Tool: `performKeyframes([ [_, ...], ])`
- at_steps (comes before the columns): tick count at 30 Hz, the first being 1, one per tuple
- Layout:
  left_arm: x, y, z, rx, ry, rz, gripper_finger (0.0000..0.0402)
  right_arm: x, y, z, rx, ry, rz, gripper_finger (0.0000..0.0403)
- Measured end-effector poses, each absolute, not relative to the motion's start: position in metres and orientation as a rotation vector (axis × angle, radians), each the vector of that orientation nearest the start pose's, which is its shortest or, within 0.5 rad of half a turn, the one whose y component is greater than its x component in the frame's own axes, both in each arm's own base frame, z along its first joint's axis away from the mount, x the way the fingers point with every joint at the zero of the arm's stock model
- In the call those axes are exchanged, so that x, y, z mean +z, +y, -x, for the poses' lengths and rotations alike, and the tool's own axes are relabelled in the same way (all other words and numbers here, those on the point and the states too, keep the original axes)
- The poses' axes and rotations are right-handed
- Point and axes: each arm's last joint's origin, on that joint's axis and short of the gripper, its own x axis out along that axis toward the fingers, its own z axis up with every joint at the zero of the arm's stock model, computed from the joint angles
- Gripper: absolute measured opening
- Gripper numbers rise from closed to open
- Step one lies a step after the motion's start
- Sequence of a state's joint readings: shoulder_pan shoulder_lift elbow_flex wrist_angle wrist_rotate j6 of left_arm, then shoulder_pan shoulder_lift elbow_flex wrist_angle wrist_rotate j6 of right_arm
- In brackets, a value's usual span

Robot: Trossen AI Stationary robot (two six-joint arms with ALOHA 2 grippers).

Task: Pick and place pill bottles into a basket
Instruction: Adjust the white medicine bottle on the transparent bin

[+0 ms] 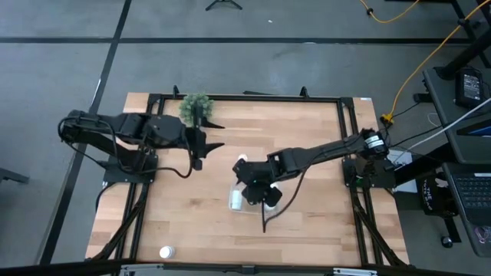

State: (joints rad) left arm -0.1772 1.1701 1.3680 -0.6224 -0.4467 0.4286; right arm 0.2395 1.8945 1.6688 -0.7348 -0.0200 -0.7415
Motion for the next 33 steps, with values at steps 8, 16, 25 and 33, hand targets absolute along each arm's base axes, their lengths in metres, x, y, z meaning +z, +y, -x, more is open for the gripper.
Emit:
performKeyframes([
  [8,0.411,-0.029,-0.233,0.175,0.441,-0.530,0.0222,0.266,0.118,-0.411,0.647,0.730,0.901,0.0304],
  [16,0.411,-0.029,-0.233,0.187,0.425,-0.477,0.0222,0.234,0.120,-0.413,0.718,0.873,0.917,0.0304],
  [25,0.415,-0.031,-0.234,0.193,0.382,-0.458,0.0222,0.228,0.121,-0.416,0.733,0.862,0.944,0.0304],
  [33,0.415,-0.031,-0.235,0.198,0.380,-0.454,0.0222,0.212,0.123,-0.423,0.767,0.869,0.957,0.0304],
])
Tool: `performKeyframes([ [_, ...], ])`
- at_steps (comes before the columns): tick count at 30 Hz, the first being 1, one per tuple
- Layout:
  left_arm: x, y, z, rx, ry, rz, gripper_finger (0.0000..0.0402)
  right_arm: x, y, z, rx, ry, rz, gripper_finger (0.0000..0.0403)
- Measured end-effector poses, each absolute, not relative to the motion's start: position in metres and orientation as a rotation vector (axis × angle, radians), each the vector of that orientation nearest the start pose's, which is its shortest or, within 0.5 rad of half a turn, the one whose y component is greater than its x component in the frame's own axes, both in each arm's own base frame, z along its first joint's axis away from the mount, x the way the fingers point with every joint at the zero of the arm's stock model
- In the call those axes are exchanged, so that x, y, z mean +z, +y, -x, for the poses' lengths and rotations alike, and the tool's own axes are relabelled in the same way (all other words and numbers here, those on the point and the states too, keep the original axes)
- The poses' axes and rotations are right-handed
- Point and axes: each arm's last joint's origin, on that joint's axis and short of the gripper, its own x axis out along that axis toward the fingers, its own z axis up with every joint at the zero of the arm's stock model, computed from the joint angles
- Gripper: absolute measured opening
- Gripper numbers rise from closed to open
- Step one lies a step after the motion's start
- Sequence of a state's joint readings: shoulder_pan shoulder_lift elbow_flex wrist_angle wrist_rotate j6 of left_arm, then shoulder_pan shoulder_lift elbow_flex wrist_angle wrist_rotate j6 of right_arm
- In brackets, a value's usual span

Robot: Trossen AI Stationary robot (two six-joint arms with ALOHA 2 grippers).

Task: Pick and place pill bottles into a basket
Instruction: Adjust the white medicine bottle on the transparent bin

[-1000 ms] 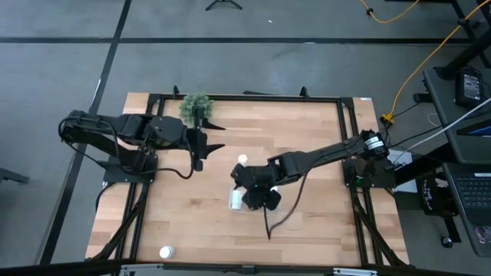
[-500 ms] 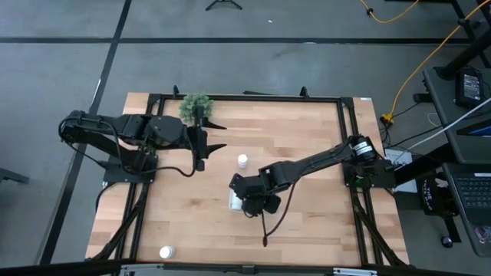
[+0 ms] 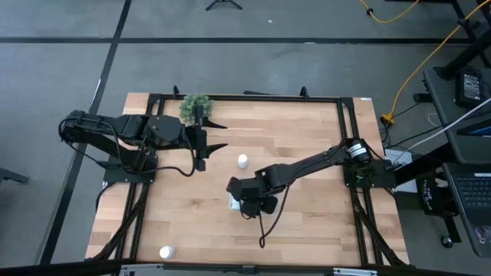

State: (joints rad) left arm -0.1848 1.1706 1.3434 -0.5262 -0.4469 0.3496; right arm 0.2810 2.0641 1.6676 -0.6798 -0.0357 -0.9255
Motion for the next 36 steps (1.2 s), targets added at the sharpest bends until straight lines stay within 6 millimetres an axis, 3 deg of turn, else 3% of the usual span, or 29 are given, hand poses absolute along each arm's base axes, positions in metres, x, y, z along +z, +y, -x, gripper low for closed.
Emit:
performKeyframes([
  [19,0.417,-0.034,-0.235,0.194,0.362,-0.455,0.0222,0.177,0.128,-0.435,0.817,0.878,0.927,0.0304],
  [36,0.419,-0.034,-0.235,0.188,0.345,-0.474,0.0222,0.168,0.124,-0.438,0.840,0.886,0.878,0.0304],
])
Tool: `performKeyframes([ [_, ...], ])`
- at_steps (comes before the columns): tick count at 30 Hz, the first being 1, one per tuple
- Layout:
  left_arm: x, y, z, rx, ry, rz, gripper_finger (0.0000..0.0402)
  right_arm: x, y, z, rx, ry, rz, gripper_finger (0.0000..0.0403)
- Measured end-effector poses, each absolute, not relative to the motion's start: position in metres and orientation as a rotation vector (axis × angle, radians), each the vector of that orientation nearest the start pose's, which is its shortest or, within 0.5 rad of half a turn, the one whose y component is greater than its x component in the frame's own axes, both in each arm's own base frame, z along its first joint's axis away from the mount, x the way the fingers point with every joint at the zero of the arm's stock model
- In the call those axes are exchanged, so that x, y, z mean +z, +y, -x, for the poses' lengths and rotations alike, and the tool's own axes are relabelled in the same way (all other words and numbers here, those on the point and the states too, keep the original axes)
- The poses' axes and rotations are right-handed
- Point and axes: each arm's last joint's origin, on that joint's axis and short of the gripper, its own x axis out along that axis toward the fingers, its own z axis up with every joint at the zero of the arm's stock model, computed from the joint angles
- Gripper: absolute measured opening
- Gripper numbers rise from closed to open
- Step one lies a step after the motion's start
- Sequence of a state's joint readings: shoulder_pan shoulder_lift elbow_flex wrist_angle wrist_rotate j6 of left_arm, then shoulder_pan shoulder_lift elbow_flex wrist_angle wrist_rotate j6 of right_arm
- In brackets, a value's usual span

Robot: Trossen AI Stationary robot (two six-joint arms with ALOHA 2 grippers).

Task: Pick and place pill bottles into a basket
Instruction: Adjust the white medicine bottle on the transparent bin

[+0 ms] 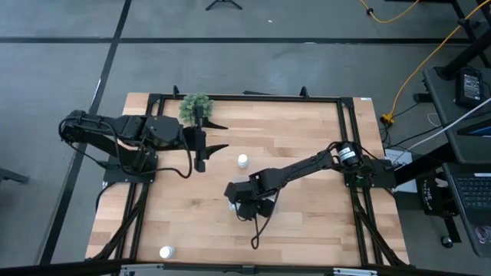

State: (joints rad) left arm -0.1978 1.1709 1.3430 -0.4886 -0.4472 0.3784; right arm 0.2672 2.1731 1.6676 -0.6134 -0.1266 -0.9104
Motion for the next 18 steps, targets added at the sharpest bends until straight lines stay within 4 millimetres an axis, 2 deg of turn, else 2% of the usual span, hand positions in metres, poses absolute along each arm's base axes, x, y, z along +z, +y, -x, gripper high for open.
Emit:
performKeyframes([
  [8,0.418,-0.034,-0.235,0.187,0.346,-0.476,0.0221,0.167,0.114,-0.438,0.812,0.939,0.824,0.0304],
  [18,0.418,-0.034,-0.235,0.187,0.346,-0.476,0.0221,0.166,0.113,-0.437,0.817,0.951,0.824,0.0304],
])
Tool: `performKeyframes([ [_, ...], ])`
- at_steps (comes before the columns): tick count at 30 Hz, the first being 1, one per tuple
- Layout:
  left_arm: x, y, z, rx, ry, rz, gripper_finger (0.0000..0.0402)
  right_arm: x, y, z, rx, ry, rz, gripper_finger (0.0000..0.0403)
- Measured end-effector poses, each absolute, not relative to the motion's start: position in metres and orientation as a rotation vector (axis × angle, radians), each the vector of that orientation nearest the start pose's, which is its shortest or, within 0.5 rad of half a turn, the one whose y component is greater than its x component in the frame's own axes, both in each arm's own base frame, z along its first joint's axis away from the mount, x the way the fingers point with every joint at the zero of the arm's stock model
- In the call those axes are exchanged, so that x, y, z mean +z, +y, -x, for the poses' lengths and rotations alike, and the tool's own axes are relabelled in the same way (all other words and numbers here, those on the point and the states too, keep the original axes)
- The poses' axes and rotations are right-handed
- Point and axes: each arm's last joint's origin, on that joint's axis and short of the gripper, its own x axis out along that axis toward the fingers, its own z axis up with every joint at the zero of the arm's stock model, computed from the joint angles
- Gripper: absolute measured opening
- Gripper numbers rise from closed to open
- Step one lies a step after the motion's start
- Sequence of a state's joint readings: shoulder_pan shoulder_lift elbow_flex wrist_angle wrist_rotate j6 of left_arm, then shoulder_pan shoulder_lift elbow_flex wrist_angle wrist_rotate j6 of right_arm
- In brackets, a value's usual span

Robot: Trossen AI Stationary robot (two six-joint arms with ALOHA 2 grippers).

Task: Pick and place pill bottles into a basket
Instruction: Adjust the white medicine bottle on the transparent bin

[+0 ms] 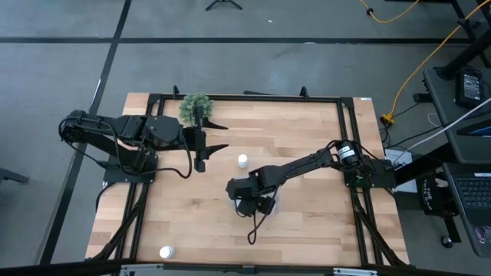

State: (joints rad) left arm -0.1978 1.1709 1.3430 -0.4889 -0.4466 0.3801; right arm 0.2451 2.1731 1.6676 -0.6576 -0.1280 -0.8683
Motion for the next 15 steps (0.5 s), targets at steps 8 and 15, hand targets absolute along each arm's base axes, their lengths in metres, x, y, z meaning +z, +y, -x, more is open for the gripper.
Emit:
performKeyframes([
  [8,0.418,-0.034,-0.235,0.187,0.346,-0.476,0.0221,0.156,0.114,-0.439,0.829,0.964,0.817,0.0304],
  [15,0.419,-0.035,-0.236,0.165,0.340,-0.472,0.0221,0.152,0.112,-0.441,0.828,0.965,0.813,0.0303],
])
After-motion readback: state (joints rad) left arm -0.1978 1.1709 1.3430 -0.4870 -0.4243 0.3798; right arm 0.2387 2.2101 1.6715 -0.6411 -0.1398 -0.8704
